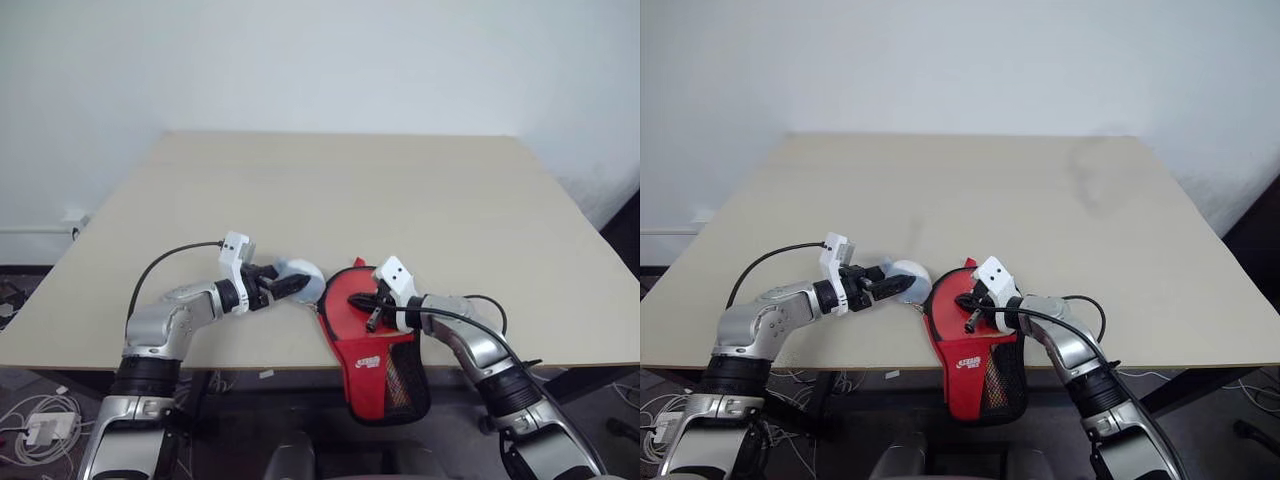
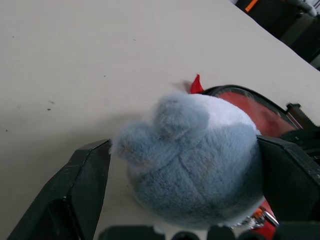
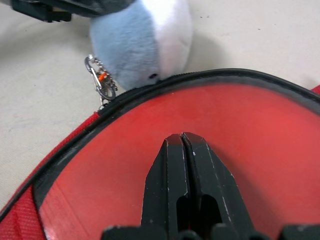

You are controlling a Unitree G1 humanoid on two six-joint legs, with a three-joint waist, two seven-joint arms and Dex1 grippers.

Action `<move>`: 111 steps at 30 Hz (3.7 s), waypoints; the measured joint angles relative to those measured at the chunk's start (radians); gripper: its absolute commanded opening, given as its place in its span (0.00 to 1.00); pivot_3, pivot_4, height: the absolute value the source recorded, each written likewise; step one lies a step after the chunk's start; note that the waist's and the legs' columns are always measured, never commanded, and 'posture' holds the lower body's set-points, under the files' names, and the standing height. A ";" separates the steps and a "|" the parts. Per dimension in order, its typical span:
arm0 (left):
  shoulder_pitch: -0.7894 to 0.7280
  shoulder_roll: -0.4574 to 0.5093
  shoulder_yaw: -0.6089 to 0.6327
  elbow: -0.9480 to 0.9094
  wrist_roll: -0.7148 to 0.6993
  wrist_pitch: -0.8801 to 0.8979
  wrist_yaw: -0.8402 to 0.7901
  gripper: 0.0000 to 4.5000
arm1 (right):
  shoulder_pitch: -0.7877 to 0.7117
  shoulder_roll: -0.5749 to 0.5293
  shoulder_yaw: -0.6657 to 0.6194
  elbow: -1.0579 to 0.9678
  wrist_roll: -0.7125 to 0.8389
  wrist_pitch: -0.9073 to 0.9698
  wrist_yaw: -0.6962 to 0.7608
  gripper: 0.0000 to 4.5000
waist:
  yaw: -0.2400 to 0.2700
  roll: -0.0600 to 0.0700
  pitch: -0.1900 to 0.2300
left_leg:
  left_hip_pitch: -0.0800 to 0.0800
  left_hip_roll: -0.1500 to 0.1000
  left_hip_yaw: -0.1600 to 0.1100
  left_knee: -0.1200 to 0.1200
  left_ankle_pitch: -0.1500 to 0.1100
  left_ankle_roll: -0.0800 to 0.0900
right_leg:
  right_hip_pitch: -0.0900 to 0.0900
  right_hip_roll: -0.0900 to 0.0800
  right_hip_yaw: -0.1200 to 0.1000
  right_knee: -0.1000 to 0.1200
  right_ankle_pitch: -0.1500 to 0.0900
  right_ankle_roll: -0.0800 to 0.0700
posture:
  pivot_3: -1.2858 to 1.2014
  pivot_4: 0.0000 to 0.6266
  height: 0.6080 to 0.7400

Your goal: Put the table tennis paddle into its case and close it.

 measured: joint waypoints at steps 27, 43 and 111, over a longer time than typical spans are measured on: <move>0.021 -0.100 -0.001 0.004 0.034 0.070 -0.023 1.00 | 0.007 0.007 0.004 -0.011 -0.010 0.011 -0.011 0.00 | -0.002 0.000 -0.001 | 0.001 0.000 0.000 0.000 0.000 0.000 | 0.001 0.000 0.000 0.000 0.000 0.000 | 0.52 0.00 0.57; 0.023 -0.104 0.007 -0.028 0.033 0.115 -0.016 1.00 | 0.010 0.015 0.011 -0.017 -0.011 0.013 -0.019 0.00 | -0.004 0.000 -0.001 | 0.001 0.000 0.000 0.000 0.000 0.000 | 0.000 0.000 0.000 0.001 0.000 0.000 | 0.52 0.00 0.57; -0.053 -0.108 0.190 0.059 -0.078 0.212 0.035 0.06 | 0.006 0.041 0.029 -0.008 -0.030 0.011 -0.010 0.00 | -0.021 -0.003 -0.003 | 0.001 0.000 -0.001 0.000 0.000 0.000 | 0.000 0.000 -0.001 0.002 0.000 0.000 | 0.52 0.00 0.57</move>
